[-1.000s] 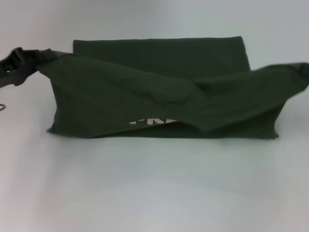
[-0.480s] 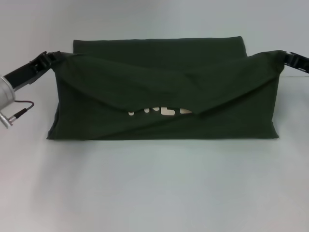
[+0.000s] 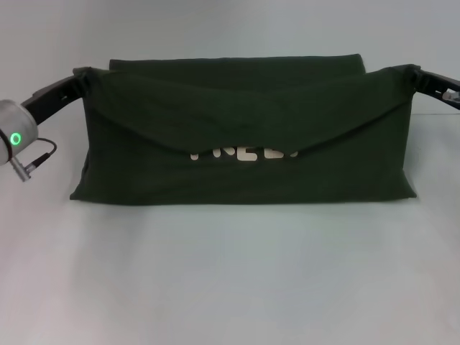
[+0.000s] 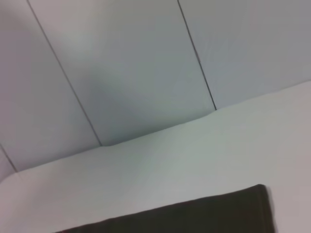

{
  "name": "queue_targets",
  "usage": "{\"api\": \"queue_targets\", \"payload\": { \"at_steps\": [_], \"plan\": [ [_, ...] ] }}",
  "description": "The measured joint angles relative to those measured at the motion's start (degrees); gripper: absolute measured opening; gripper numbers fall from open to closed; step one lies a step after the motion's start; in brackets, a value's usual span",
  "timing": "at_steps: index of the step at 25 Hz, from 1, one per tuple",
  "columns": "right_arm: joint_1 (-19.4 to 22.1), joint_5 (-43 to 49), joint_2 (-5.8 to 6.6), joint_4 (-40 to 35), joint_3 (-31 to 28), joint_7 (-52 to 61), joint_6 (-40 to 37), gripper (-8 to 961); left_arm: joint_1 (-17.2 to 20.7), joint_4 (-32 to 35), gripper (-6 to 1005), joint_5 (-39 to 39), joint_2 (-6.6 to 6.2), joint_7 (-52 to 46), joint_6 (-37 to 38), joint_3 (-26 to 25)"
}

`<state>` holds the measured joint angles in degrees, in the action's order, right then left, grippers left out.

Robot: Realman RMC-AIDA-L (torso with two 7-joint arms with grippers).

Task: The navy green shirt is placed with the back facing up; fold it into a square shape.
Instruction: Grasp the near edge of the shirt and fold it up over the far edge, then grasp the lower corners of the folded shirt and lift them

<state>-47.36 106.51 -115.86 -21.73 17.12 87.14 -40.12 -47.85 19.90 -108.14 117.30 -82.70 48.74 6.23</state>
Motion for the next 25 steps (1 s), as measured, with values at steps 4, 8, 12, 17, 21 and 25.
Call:
{"api": "queue_targets", "payload": {
  "at_steps": [4,8,12,17,21,25],
  "plan": [
    [-0.6,-0.1,-0.58,0.4,0.1,-1.3,2.4,16,-0.6,-1.0,36,0.4,0.03,3.1,-1.6,0.0],
    [-1.1,-0.6,-1.48,0.4,0.2,-3.3,4.5,17,-1.6,-2.2,37,0.8,0.71,7.0,-4.9,-0.3],
    [-1.9,-1.3,-2.48,0.5,1.1,-5.6,8.3,104,-1.9,-2.3,38,5.1,2.57,14.3,-8.3,-0.5],
    [-2.5,-1.4,-3.08,0.6,3.0,-6.6,12.0,255,-2.3,-2.6,217,7.7,3.28,18.1,-12.8,-0.2],
    [-1.7,-3.3,-2.93,0.0,2.7,-6.2,10.4,378,-1.4,-2.5,371,7.9,2.09,14.7,-12.8,0.2],
    [2.4,-8.6,-1.84,-1.5,2.9,-6.1,-1.2,529,3.2,-1.2,495,7.5,-0.27,4.7,-2.9,6.9]
  ]
}}
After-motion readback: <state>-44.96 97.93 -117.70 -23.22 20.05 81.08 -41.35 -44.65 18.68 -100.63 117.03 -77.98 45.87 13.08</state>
